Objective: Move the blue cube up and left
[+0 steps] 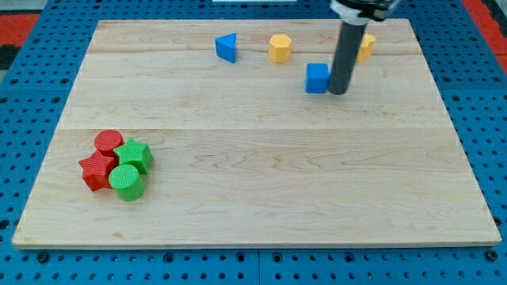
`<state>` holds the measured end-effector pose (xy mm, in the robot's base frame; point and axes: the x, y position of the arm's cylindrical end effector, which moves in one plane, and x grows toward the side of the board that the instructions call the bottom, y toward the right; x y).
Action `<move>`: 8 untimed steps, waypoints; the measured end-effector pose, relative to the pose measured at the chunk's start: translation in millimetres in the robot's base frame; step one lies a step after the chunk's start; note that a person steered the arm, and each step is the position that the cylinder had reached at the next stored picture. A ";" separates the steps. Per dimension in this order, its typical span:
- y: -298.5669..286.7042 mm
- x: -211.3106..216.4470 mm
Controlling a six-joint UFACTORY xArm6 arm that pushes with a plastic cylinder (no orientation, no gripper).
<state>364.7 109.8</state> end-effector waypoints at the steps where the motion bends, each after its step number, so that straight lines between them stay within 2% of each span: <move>1: -3.8 0.0; 3: 23.3 -18.4; 4: -7.6 -29.6; 5: -64.2 -29.6; 7: -119.2 -52.2; 8: -171.2 -52.8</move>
<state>311.9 -61.5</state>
